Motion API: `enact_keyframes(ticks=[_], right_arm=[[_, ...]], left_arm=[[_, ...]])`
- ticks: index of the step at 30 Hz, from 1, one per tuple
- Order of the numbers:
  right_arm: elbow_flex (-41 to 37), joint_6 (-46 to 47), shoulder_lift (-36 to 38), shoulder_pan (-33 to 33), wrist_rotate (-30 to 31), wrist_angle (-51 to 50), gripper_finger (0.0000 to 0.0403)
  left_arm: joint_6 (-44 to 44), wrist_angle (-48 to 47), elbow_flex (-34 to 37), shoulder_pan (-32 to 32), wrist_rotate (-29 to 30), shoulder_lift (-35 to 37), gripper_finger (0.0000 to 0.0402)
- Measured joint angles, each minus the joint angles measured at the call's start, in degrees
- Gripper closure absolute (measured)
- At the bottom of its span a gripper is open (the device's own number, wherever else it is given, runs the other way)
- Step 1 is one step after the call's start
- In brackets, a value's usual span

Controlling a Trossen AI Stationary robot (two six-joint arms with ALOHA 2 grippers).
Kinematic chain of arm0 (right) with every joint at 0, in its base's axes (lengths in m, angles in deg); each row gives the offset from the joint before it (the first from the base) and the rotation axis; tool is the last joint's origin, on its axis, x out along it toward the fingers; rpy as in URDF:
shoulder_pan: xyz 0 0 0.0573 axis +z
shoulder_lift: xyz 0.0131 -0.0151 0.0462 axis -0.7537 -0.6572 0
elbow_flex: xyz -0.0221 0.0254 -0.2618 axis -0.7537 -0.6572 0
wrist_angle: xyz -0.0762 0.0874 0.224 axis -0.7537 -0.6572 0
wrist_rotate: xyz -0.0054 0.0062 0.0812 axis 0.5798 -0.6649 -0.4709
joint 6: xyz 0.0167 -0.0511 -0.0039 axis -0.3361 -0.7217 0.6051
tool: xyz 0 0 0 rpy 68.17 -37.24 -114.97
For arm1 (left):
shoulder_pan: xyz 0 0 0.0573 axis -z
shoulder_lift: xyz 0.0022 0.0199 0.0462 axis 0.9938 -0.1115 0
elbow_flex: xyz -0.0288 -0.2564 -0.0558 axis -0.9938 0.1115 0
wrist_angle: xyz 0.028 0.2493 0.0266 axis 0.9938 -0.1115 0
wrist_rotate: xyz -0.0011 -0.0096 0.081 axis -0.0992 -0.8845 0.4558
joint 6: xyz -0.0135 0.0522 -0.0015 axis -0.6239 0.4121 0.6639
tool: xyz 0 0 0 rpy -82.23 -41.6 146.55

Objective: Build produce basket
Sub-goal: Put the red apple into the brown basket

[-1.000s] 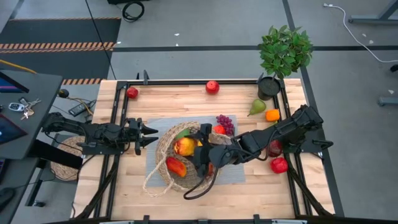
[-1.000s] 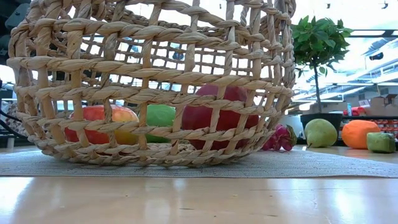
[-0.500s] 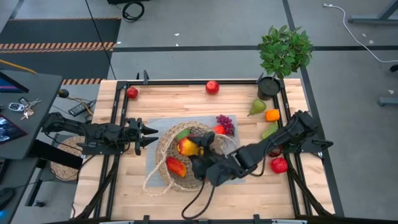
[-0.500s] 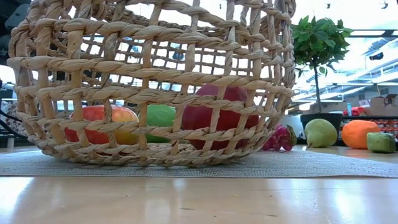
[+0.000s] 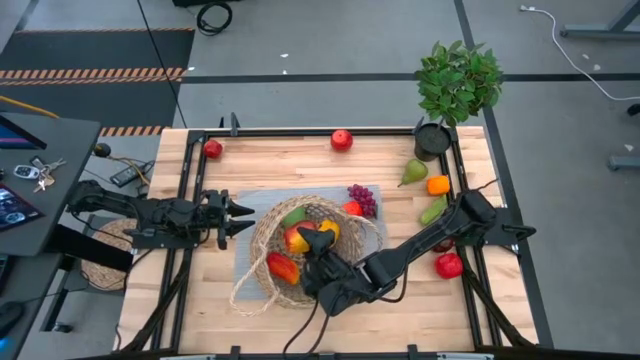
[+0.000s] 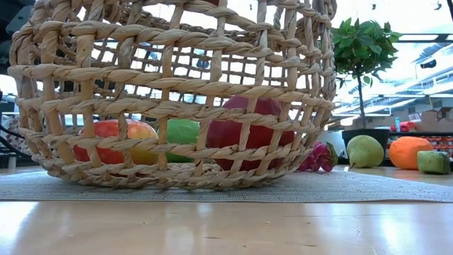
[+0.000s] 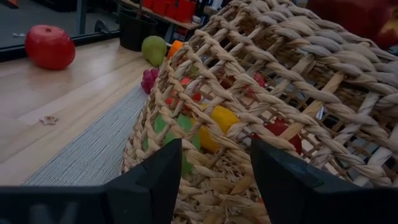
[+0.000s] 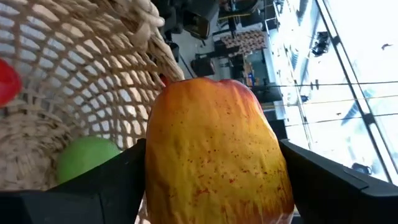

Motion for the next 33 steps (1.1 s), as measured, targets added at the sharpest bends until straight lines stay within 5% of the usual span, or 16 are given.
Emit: enact_keyframes(ticks=[13,33], right_arm=[[0.00,-1.00,-1.37,-0.02,4.10,1.05,0.0064],[0.02,24.32,0.68,-4.67,-17.39,-1.89,0.0064]], left_arm=[[-0.01,0.04,0.00,0.00,0.01,0.00,0.0206],[0.00,0.05,0.00,0.00,0.01,0.00,0.0208]])
